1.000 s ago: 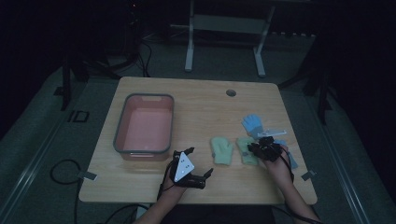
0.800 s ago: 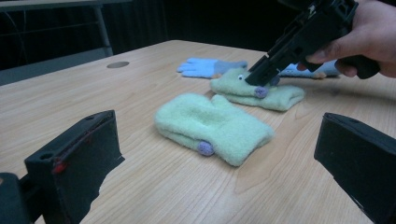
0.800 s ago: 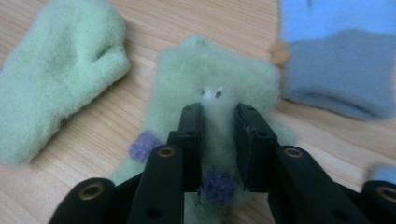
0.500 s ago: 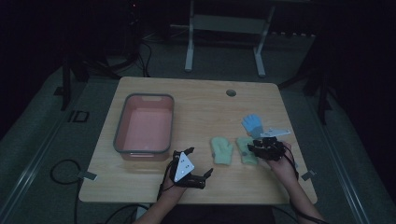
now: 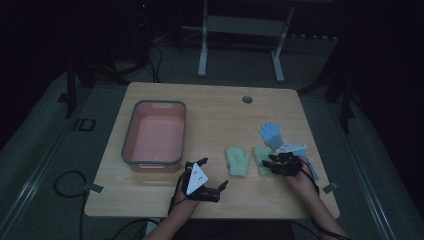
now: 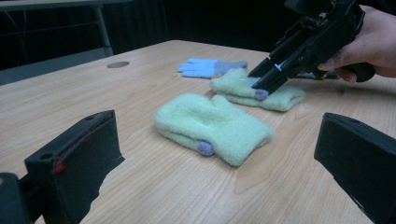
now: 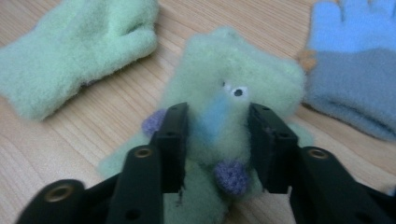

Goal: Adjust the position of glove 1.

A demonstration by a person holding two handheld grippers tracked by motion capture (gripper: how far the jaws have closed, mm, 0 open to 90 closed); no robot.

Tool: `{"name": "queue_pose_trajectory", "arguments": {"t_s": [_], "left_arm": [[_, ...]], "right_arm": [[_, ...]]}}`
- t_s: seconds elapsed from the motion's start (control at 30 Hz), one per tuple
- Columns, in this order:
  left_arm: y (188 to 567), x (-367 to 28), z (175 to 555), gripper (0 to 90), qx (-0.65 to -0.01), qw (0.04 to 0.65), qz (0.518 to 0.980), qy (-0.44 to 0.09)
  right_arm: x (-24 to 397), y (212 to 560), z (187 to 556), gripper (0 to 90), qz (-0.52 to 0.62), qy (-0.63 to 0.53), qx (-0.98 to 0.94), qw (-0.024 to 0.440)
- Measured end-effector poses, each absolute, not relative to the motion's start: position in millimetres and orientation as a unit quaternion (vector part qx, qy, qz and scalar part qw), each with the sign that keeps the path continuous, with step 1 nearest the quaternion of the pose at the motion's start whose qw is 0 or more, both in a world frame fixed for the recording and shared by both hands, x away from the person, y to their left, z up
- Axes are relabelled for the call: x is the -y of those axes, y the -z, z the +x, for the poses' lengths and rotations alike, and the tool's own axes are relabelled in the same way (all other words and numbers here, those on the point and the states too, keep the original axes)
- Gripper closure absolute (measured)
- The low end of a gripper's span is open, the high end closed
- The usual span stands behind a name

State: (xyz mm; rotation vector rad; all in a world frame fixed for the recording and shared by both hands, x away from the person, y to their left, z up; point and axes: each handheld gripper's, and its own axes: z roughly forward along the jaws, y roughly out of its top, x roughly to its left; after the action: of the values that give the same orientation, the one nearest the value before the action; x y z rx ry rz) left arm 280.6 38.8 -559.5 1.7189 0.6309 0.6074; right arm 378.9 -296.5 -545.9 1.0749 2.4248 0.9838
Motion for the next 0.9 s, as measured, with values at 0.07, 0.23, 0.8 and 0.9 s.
{"name": "queue_pose_trajectory", "arguments": {"t_s": [0.07, 0.23, 0.8, 0.9], "left_arm": [[560, -39, 281, 0.2, -0.269, 0.570, 0.732, -0.259], [560, -39, 280, 0.2, -0.269, 0.571, 0.731, -0.260], [560, -39, 280, 0.2, -0.268, 0.572, 0.731, -0.258], [560, -39, 281, 0.2, -0.269, 0.572, 0.731, -0.257]], "right_arm": [[295, 546, 377, 76.5, 0.381, -0.343, -0.844, 0.158], [289, 540, 373, 83.3, 0.404, -0.331, -0.836, 0.168], [242, 466, 350, 83.6, 0.375, -0.393, -0.811, 0.219], [229, 468, 350, 83.6, 0.370, -0.397, -0.814, 0.209]]}}
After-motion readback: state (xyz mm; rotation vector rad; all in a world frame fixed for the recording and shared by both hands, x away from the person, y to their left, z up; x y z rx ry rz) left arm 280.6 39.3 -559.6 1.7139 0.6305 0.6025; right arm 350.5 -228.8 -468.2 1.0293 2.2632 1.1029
